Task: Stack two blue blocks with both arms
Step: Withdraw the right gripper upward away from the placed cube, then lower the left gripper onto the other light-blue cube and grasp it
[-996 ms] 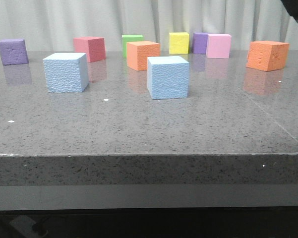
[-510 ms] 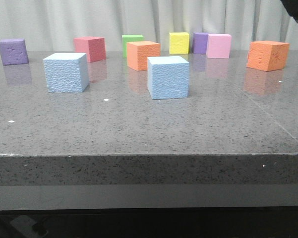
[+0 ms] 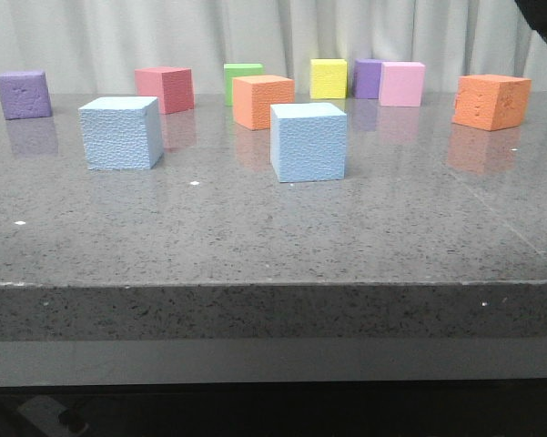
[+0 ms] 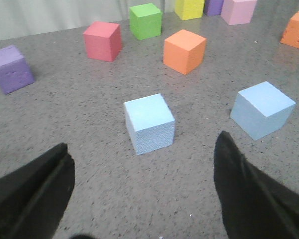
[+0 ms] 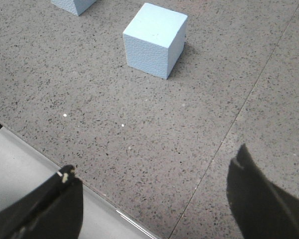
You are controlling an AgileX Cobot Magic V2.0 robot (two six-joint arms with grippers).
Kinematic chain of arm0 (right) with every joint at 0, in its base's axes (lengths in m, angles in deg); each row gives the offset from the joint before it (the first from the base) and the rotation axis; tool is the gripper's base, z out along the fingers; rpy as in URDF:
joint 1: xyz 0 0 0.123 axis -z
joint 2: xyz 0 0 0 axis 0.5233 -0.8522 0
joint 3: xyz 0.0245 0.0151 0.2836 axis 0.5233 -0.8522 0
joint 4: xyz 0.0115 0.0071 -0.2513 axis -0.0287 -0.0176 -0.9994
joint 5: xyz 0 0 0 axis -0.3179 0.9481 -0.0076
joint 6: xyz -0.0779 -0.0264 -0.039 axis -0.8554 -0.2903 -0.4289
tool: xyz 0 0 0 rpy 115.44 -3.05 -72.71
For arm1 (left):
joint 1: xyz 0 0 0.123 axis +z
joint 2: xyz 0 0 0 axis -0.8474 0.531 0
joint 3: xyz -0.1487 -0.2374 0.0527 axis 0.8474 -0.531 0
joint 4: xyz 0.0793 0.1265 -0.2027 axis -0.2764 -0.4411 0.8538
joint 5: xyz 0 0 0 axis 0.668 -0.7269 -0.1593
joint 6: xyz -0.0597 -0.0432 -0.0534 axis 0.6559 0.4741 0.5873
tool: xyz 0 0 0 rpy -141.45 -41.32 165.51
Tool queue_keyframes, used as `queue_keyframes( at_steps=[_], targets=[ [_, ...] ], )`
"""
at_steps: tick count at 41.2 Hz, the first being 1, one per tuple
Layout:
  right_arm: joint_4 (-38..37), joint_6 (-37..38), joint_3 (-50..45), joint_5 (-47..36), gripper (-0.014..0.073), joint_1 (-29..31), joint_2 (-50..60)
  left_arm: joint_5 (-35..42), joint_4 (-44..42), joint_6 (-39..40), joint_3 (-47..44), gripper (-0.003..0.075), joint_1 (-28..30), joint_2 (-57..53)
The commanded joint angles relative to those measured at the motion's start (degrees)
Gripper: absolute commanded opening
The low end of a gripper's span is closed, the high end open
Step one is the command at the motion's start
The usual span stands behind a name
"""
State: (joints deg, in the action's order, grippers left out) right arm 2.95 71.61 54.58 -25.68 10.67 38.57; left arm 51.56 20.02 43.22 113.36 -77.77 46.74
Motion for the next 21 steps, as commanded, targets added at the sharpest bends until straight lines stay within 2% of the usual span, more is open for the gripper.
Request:
queue_keyframes(
  at_steps=[1,8,21],
  targets=[
    [1.0,-0.5,1.2,-3.2,0.0598,0.3,0.7,5.1,0.3,-0.9,5.1,0.0568,-2.6,5.6],
    [1.0,-0.5,1.2,-3.2,0.0598,0.3,0.7,1.6,-0.7,-0.8,13.2,0.0568,-3.2,17.0],
    [1.0,-0.5,1.2,-3.2,0.0598,0.3,0.7,-19.1,-7.1,13.0,36.5,0.0568,-3.1,40.9]
  ],
)
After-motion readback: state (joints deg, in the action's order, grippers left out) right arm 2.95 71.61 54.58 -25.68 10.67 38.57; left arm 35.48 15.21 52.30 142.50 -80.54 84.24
